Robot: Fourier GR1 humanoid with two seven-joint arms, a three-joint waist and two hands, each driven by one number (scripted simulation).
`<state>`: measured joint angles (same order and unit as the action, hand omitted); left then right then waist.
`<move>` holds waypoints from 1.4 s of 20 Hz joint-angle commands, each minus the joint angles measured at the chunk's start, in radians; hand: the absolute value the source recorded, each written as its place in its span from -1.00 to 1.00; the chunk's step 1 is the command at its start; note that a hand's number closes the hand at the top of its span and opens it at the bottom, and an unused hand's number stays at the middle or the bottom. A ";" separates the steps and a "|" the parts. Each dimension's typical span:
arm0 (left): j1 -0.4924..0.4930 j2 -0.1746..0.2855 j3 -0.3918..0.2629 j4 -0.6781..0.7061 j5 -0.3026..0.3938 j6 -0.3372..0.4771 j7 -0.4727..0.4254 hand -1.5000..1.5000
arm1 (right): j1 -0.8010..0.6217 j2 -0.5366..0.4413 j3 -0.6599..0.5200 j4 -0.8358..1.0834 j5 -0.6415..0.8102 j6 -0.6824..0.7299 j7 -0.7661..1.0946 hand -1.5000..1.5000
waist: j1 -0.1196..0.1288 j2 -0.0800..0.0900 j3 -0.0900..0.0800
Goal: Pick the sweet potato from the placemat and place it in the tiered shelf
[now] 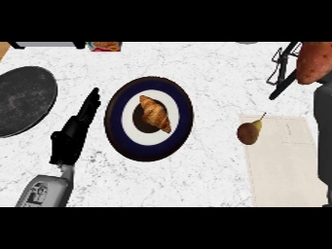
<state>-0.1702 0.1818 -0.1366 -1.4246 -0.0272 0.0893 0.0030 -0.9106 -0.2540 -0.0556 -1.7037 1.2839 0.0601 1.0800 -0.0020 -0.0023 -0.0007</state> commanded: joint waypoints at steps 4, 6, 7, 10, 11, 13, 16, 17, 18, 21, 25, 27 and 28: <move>0.003 -0.016 -0.004 -0.017 -0.024 0.003 0.007 0.00 | -0.054 -0.088 -0.097 0.108 0.047 0.003 -0.007 1.00 | 0.007 0.002 0.001; -0.041 -0.003 0.030 0.045 -0.014 -0.020 -0.005 0.00 | -0.128 -0.091 -0.105 0.139 0.045 0.038 0.006 1.00 | 0.005 0.003 0.000; -0.044 -0.013 0.022 0.010 -0.020 -0.012 0.028 0.00 | -0.056 -0.077 -0.089 0.105 0.057 0.005 -0.009 1.00 | 0.004 0.002 0.000; -0.002 -0.049 -0.012 0.002 -0.050 0.016 0.024 0.00 | -0.099 -0.167 -0.181 0.180 -0.010 0.023 -0.097 1.00 | 0.006 0.002 0.001; -0.047 -0.008 0.046 0.036 -0.005 -0.040 0.017 0.00 | -0.099 -0.098 -0.087 0.152 0.074 0.017 -0.020 1.00 | 0.006 0.002 0.000; -0.049 -0.007 0.045 0.061 0.000 -0.055 -0.022 0.00 | -0.099 -0.238 -0.202 0.248 -0.018 0.003 -0.184 1.00 | 0.003 0.004 0.000; -0.019 0.007 0.036 -0.046 -0.011 -0.056 0.044 0.00 | -0.101 -0.219 -0.156 0.358 0.043 -0.083 -0.192 1.00 | 0.015 0.004 0.001; -0.038 -0.027 0.029 -0.020 -0.028 -0.031 0.048 0.00 | -0.086 -0.231 -0.161 0.289 0.022 -0.052 -0.197 1.00 | 0.006 0.002 0.001; -0.030 -0.014 0.026 -0.060 -0.027 -0.040 0.083 0.00 | -0.056 -0.214 -0.160 0.342 0.035 -0.122 -0.211 1.00 | 0.011 0.003 0.001; -0.027 -0.025 0.040 0.016 -0.029 -0.047 -0.001 0.00 | -0.080 -0.215 -0.146 0.439 0.088 -0.181 -0.197 1.00 | 0.010 0.005 0.000; -0.019 -0.050 0.031 0.028 -0.063 -0.009 -0.020 0.00 | -0.057 -0.267 -0.133 0.516 0.069 -0.231 -0.340 1.00 | 0.011 0.005 0.001; -0.040 -0.049 0.037 0.049 -0.045 -0.036 -0.010 0.00 | -0.072 -0.314 -0.192 0.632 0.032 -0.342 -0.427 1.00 | 0.015 0.008 0.001; -0.027 -0.062 0.007 -0.045 -0.059 -0.018 0.067 0.00 | -0.105 -0.317 -0.213 0.686 0.027 -0.378 -0.426 1.00 | 0.023 0.007 0.001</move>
<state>-0.2007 0.1373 -0.1099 -1.4145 -0.0751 0.0619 0.0177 -0.9930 -0.5382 -0.2284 -1.1561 1.3307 -0.1988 0.7320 0.0126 0.0040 0.0000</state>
